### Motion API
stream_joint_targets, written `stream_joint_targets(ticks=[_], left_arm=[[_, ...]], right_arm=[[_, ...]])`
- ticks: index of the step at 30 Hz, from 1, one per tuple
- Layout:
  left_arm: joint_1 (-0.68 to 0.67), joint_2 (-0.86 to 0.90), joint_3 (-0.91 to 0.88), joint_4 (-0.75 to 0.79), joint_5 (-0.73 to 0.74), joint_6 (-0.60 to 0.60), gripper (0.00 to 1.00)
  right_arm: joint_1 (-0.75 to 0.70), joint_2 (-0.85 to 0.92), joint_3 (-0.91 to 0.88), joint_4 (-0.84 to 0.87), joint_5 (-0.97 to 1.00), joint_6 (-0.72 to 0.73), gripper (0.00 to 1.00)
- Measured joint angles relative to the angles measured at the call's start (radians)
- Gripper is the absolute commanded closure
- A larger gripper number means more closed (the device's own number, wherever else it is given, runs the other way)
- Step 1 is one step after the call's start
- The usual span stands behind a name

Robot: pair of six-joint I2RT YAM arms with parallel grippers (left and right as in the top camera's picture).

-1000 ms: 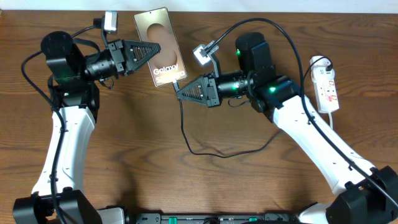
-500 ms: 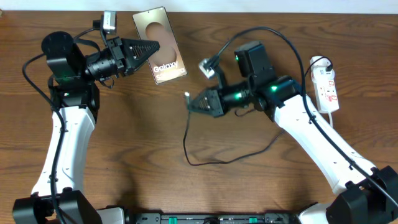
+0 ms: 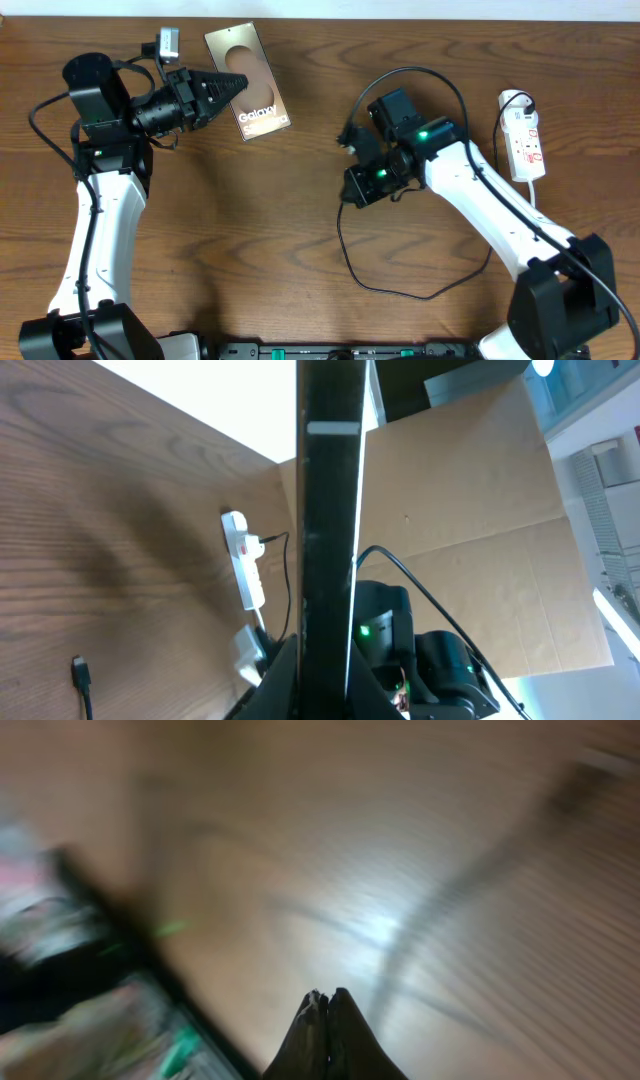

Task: Plug charger to phone and switch on socket
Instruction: 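Lower the right gripper with the cable plug down to the table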

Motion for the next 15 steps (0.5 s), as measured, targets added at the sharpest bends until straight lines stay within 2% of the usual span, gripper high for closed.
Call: stream_joint_targets(ticks=[2,4,5,6,7,10,15], left_arm=[[0.000,0.000,0.000,0.002,0.003,0.001,0.93],[0.000,0.000,0.000,0.001,0.007,0.001,0.93],[0.000,0.000,0.000,0.002,0.009,0.001,0.93],[0.000,0.000,0.000,0.002,0.011,0.001,0.93],[0.000,0.000,0.000,0.002,0.011,0.001,0.93],[0.000,0.000,0.000,0.001,0.012,0.001,0.93],[0.000,0.000,0.000,0.001,0.010,0.002,0.92]], right_arm=[[0.000,0.004,0.000,0.049,-0.170,-0.048,0.99],[0.000,0.003,0.000,0.059,-0.219,-0.060,0.98],[-0.002,0.003,0.000,0.060,-0.214,-0.059,0.84],[-0.006,0.003,0.000,0.062,-0.160,-0.037,0.63],[-0.010,0.003,0.000,0.064,-0.105,-0.014,0.57],[-0.012,0.007,0.000,0.086,0.142,0.067,0.56],[0.050,0.056,0.000,0.113,0.378,0.182,0.55]])
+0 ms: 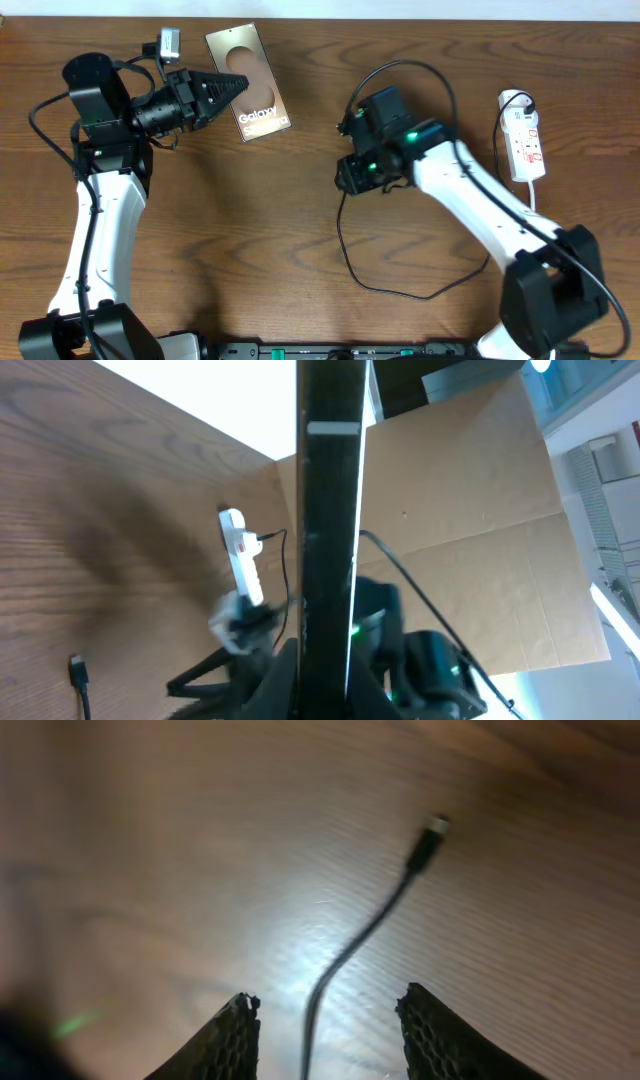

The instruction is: Plug charger to phone and switch on socket

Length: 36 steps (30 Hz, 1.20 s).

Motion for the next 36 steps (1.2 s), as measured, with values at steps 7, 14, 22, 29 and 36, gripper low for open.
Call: stream_joint_targets(ticks=[7,14,22,29,36], left_arm=[[0.000,0.000,0.000,0.000,0.000,0.000,0.93],[0.000,0.000,0.000,0.000,0.000,0.000,0.93],[0.000,0.000,0.000,0.000,0.000,0.000,0.93],[0.000,0.000,0.000,0.000,0.000,0.000,0.93],[0.000,0.000,0.000,0.000,0.000,0.000,0.93]], right_arm=[[0.063,0.178,0.000,0.049,0.176,0.156,0.66],[0.060,0.241,0.007,0.120,0.216,0.254,0.74],[0.043,0.241,0.007,0.126,0.233,0.315,0.79],[0.043,0.241,0.007,0.119,0.244,0.409,0.89],[0.043,0.241,0.007,0.109,0.239,0.479,0.99]])
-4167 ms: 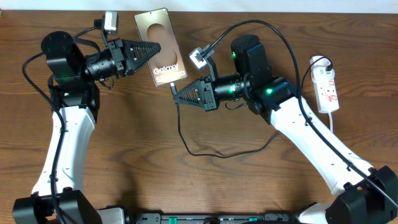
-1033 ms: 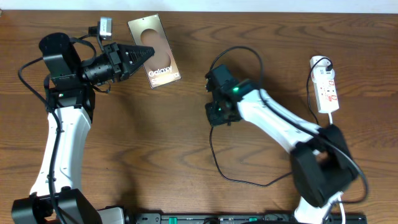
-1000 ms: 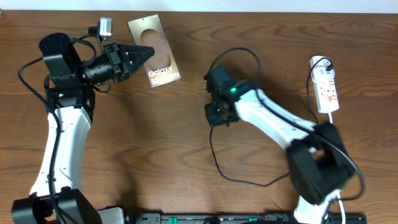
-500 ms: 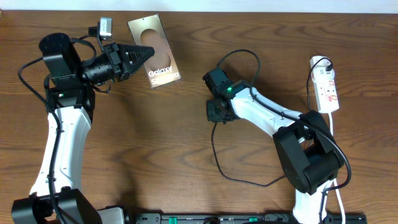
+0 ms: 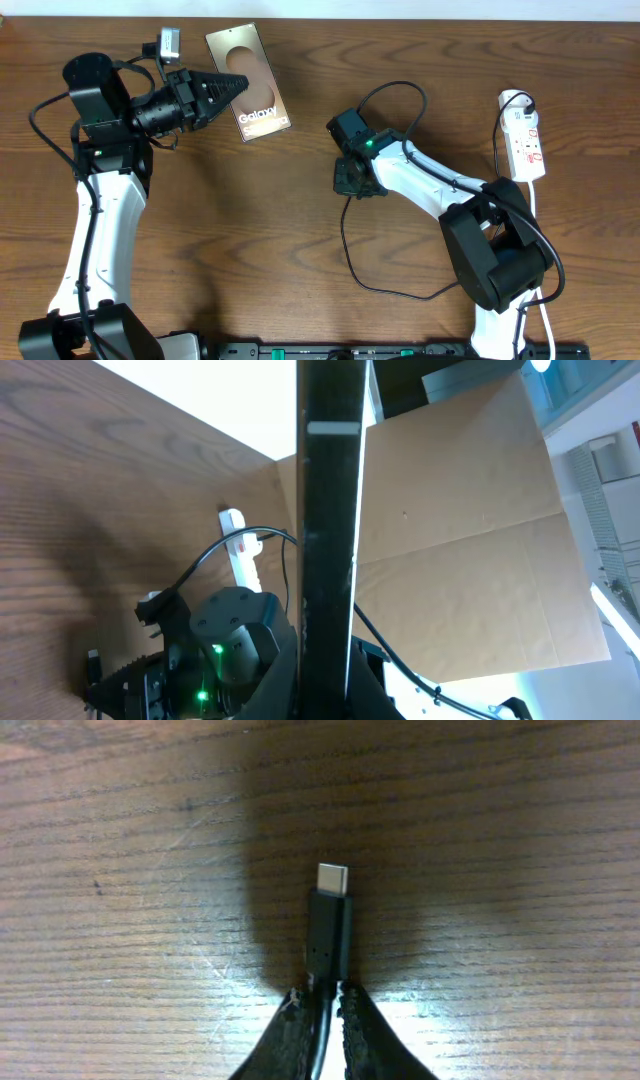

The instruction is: Plug charger to phone and switch on socket

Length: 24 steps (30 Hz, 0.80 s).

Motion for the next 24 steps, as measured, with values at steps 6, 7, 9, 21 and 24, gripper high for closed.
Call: stream_joint_targets(ticks=[6,7,9,21,24], left_arm=[[0.000,0.000,0.000,0.000,0.000,0.000,0.93],[0.000,0.000,0.000,0.000,0.000,0.000,0.93],[0.000,0.000,0.000,0.000,0.000,0.000,0.93],[0.000,0.000,0.000,0.000,-0.030,0.000,0.92],[0.000,0.000,0.000,0.001,-0.034,-0.005,0.93]], right_arm=[[-0.005,0.000,0.000,0.004,-0.042,0.010,0.99],[-0.011,0.000,0.000,0.004,-0.058,0.005,0.99],[-0.032,-0.003,-0.001,0.004,-0.110,-0.028,0.99],[-0.115,-0.303,-0.006,-0.029,-0.846,-0.586,0.99],[-0.115,-0.302,-0.039,-0.009,-1.094,-0.749,0.99]])
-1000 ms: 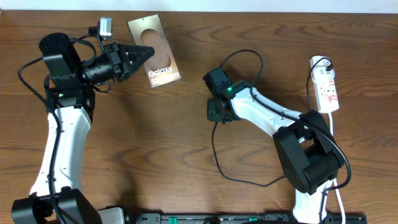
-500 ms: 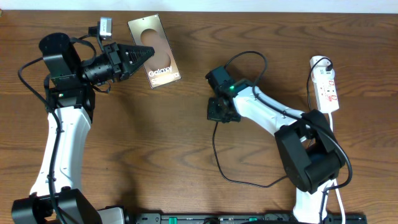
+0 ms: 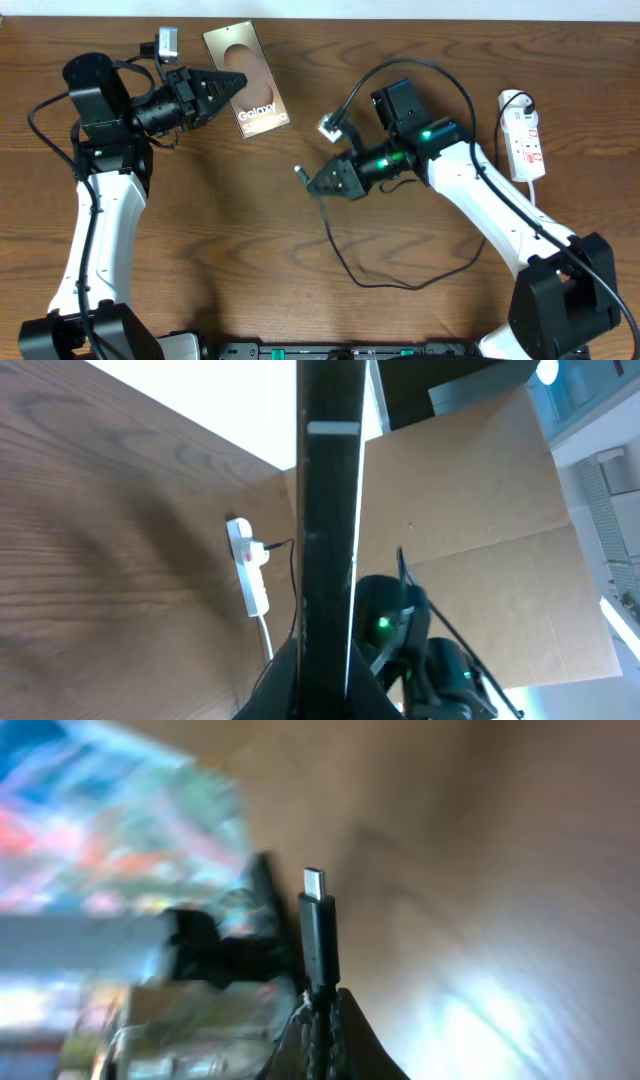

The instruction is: Plug charger to phone and switch on socket

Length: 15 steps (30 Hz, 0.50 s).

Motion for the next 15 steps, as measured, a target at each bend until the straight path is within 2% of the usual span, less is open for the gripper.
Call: stream_joint_targets(ticks=[4,7,12,15], left_arm=[[0.000,0.000,0.000,0.004,0.000,-0.001,0.93],[0.000,0.000,0.000,0.003,0.000,-0.001,0.93],[-0.016,0.000,0.000,0.005,0.003,-0.004,0.93],[-0.031,0.000,0.000,0.004,0.005,-0.004,0.93]], right_arm=[[-0.002,0.002,-0.041,0.057,-0.185,-0.097,0.99],[-0.003,0.003,-0.047,0.152,-0.252,-0.093,0.99],[-0.003,0.003,-0.050,0.425,-0.273,0.091,0.99],[0.001,0.003,-0.050,0.505,-0.256,0.185,0.99]])
